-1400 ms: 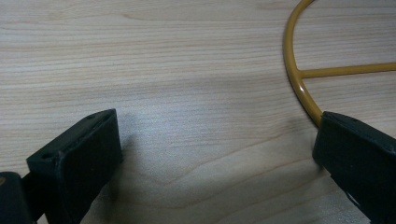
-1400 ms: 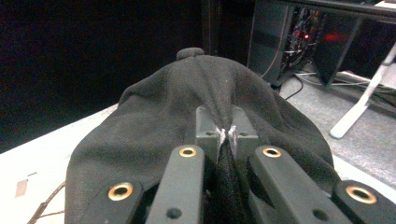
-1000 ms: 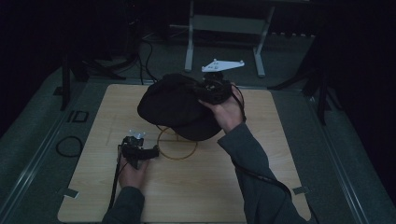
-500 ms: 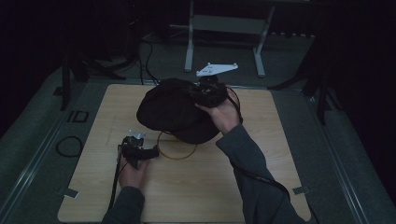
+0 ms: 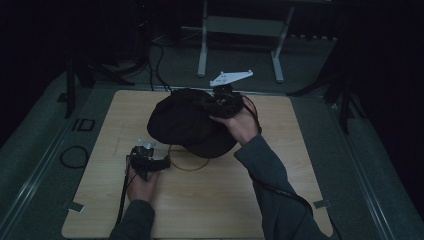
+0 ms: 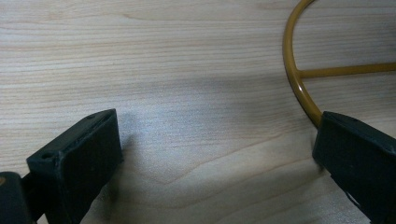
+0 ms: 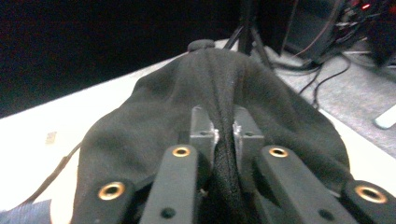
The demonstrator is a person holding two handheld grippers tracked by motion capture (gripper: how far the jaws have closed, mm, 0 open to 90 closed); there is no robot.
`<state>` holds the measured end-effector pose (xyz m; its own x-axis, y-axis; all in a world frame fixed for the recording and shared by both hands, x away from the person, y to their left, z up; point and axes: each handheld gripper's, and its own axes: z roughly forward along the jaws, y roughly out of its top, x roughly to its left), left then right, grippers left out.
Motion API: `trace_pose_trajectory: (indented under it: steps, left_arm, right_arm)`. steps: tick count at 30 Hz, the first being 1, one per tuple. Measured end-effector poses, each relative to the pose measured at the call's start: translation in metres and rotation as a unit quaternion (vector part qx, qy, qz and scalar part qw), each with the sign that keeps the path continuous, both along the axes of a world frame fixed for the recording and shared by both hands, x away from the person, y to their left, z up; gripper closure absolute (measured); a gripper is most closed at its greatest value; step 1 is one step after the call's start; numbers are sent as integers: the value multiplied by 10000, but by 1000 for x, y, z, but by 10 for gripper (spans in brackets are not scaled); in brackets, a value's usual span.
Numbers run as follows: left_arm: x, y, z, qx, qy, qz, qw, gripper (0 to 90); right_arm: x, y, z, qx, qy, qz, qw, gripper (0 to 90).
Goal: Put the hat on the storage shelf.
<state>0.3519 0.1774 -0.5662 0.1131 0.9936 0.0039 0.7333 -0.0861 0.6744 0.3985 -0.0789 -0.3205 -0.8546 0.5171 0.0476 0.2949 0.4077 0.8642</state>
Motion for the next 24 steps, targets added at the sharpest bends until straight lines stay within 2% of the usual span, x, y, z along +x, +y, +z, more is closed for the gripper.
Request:
trace_pose_trajectory:
  steps: [3, 5, 6, 9, 10, 12, 13, 14, 15, 16, 18, 19, 24]
  left_arm:
    - [0, 0, 0, 3, -1, 5, 10000, 7]
    - [0, 0, 0, 0, 10, 2, 10000, 7]
    - [-1, 0, 0, -3, -1, 19, 10000, 7]
    - [-1, 0, 0, -5, -5, 52, 10000, 7]
    - [-1, 0, 0, -4, 1, 53, 10000, 7]
    - [-1, 1, 0, -5, 4, 53, 10000, 7]
    - [-1, 1, 0, -4, 4, 53, 10000, 7]
    - [-1, 1, 0, -5, -1, 56, 10000, 7]
    - [-1, 1, 0, -5, -1, 57, 10000, 7]
    - [-2, 1, 0, -3, -3, 56, 10000, 7]
    - [-2, 0, 0, -8, -2, 57, 10000, 7]
    - [-2, 0, 0, -8, -2, 59, 10000, 7]
    - [-2, 1, 0, -5, 6, 54, 10000, 7]
  right_arm:
    - [0, 2, -5, -123, 32, 137, 9998, 701]
    - [0, 2, -6, -140, 34, 153, 9998, 687]
    - [0, 4, -7, -155, 88, 233, 9996, 626]
    - [0, 7, -8, -227, 110, 264, 9993, 583]
    - [-1, 9, -8, -280, 118, 284, 9991, 525]
    - [-1, 9, -8, -292, 118, 304, 9990, 494]
    - [-1, 9, -8, -321, 124, 323, 9989, 460]
    - [-2, 9, -7, -382, 114, 309, 9987, 388]
    - [-2, 9, -7, -382, 114, 309, 9987, 388]
    - [-3, 8, -5, -522, 35, 162, 9985, 297]
    - [-3, 7, -4, -589, 1, 125, 9982, 278]
    - [-3, 5, -3, -658, 3, 78, 9978, 223]
    - [-2, -4, -2, -728, 79, 103, 9973, 194]
